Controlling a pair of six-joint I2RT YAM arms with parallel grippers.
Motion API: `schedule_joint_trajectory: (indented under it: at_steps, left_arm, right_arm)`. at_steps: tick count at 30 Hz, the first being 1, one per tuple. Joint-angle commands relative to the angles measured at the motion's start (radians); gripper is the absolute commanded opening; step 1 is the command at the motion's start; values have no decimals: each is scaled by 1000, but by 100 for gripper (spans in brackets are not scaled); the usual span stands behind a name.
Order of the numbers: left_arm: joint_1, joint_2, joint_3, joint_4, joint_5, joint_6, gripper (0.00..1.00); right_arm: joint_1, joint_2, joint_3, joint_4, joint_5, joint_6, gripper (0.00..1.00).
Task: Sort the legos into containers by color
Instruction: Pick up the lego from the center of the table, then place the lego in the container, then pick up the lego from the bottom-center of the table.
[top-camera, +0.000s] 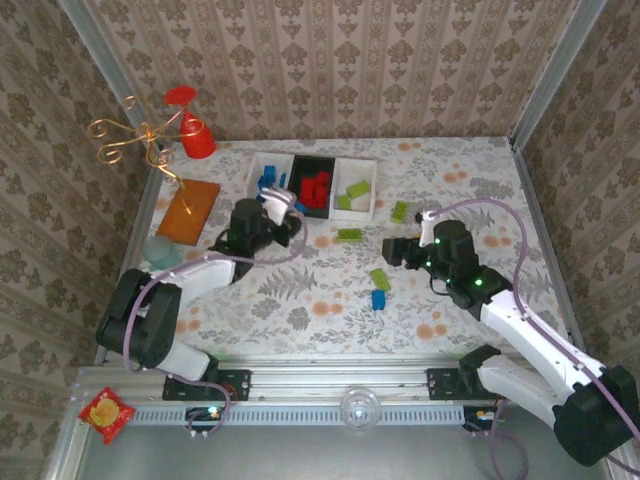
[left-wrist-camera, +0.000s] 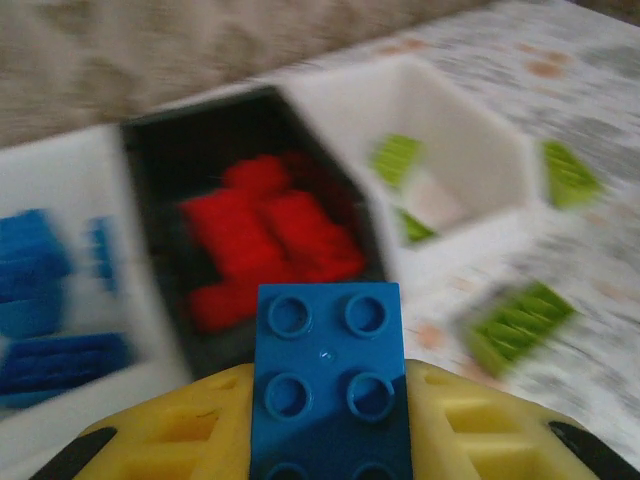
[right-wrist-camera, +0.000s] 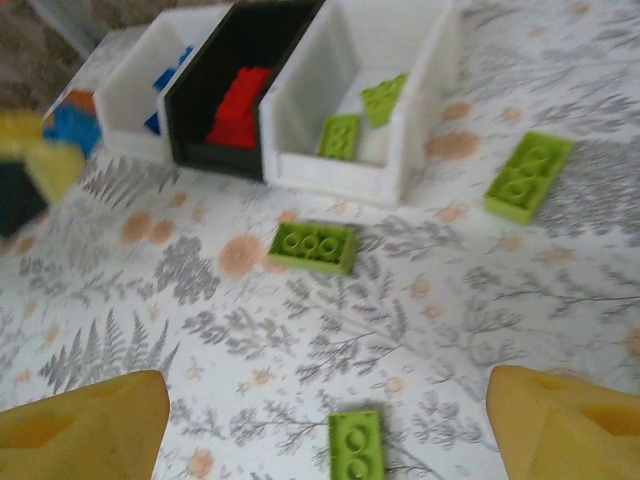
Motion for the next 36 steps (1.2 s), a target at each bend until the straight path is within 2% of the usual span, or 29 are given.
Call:
schedule_joint_trajectory:
  at_steps: [1,5,11,17,19,22,27,32,36]
  left_arm:
    - [74,48,76,-95,-151,-88,35]
    - [134,185,213,-163,-169,-95,35]
    - [163,354,408,-285,-171,-100,40]
    - [174,395,479,-330,-167,-112,50]
    - [174,381,483,-348,-169,-113,55]
    - [172,324,466,-372,-160,-130,59]
    - [145,133,297,-313,-90,-222,64]
    - [92,-18,124,-268,-48,-292,66]
    - [49,-85,56,-287,-51,-291,66]
  right_arm:
    - [32,24,23,24,19,-9,84]
    - [47,28,14,29,27,1,84]
    - [62,19,17,-35,29,23,84]
    - [82,45,5,-150,62,95,83]
    - [104,42,-15,-181,86,125,82]
    - [175,28,-36,-254,196,177,81]
    - [312,28,-88,-306,360,286,78]
    - [421,183,-54,-255,406,331,76]
    - [478,292,-12,-197,410,341,75]
